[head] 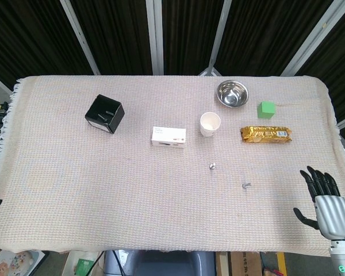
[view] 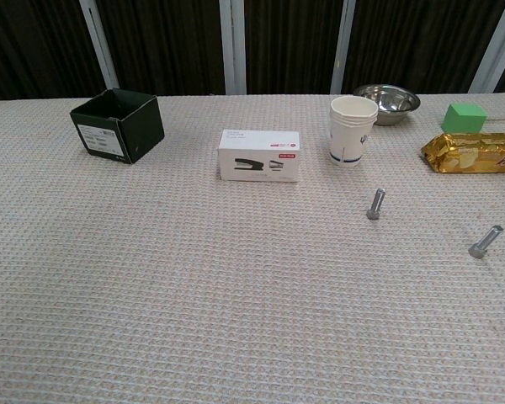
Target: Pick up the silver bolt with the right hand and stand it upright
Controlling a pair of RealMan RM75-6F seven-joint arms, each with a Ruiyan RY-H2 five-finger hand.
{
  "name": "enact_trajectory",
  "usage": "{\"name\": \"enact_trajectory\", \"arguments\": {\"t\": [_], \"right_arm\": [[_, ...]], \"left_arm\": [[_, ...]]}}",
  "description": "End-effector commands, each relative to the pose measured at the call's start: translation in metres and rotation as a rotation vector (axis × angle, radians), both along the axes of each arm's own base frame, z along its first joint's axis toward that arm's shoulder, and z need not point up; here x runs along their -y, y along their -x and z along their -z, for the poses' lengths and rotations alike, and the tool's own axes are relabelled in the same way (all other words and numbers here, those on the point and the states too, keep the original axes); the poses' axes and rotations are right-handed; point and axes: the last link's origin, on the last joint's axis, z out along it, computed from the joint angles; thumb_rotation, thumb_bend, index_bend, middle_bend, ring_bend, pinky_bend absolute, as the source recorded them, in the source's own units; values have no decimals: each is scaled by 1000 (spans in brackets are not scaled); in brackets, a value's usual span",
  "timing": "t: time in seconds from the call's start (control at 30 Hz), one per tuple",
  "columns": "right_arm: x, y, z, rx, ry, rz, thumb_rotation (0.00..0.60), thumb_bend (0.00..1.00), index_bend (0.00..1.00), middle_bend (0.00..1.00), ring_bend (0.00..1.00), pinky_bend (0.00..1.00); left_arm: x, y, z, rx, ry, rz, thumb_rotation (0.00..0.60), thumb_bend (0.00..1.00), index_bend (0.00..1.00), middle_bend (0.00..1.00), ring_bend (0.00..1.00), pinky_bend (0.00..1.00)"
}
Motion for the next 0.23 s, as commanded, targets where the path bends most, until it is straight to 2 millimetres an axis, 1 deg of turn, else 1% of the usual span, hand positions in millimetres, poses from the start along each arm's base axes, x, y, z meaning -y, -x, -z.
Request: {"name": "enact_trajectory", "arguments": {"t": [0.03, 0.23], "right_arm": [[4, 4, 4, -53, 25, -10, 600, 239, 70, 0, 0, 0], [5, 7, 0, -64, 78, -27, 600, 239, 70, 0, 0, 0]], "left_arm": [[0, -1, 0, 0, 3, 3, 600, 43, 109, 86, 10, 9], [3, 0, -5, 18, -11, 5, 600, 43, 109, 86, 10, 9]]}}
